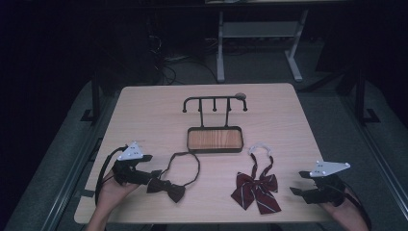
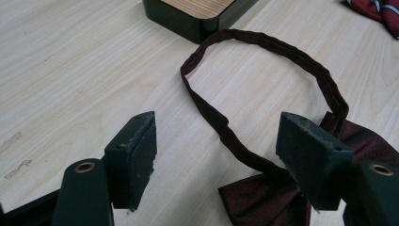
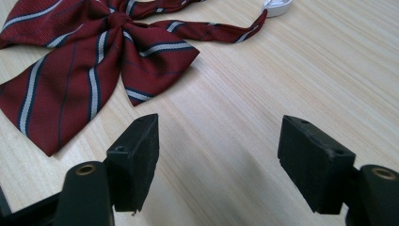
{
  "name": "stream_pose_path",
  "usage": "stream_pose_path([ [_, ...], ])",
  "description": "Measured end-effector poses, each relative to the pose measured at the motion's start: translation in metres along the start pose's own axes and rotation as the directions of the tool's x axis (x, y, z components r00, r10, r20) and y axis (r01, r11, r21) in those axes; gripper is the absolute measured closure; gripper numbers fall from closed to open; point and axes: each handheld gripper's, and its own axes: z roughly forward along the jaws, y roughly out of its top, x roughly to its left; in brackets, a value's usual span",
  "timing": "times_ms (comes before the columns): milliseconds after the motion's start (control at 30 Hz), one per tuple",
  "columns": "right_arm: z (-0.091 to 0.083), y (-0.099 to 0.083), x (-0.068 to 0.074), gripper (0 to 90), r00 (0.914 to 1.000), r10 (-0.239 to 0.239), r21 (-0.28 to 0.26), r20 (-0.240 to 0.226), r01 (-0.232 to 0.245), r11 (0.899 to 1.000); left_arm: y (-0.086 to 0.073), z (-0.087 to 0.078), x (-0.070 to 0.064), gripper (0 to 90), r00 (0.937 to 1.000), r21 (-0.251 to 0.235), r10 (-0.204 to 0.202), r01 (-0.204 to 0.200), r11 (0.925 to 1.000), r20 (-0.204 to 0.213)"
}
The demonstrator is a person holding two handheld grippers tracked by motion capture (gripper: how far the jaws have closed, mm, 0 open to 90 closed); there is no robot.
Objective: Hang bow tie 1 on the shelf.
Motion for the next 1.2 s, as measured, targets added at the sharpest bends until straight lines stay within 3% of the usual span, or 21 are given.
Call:
stream_pose_path([
  [333,0.0,0.007,0.005,29.0,0.9999,-0.003,0.006,-0.01,0.003,1.0,-0.001,0.001,0.0,29.1,0.9999,0.008,0.01,-0.01,0.9999,0.009],
  [600,0.002,0.022,0.013,28.6,0.9992,-0.024,0.005,-0.032,0.024,1.0,-0.002,-0.002,0.002,28.9,1.0,-0.004,-0.007,0.007,1.0,0.003],
  [867,0.003,0.048,0.015,30.3,0.9958,-0.067,0.021,-0.062,0.069,0.997,-0.002,-0.003,0.001,28.6,0.9999,-0.005,0.011,-0.011,0.9999,-0.01],
  [1033,0.005,0.062,0.014,30.7,0.994,-0.084,0.039,-0.07,0.087,0.995,-0.002,-0.003,0.001,28.6,0.9999,-0.015,-0.004,0.004,0.9999,-0.01],
  [1200,0.01,0.073,0.01,32.3,0.9937,-0.08,0.064,-0.078,0.085,0.994,-0.002,-0.003,0.001,28.4,1.0,-0.014,-0.002,0.002,0.9999,-0.007],
])
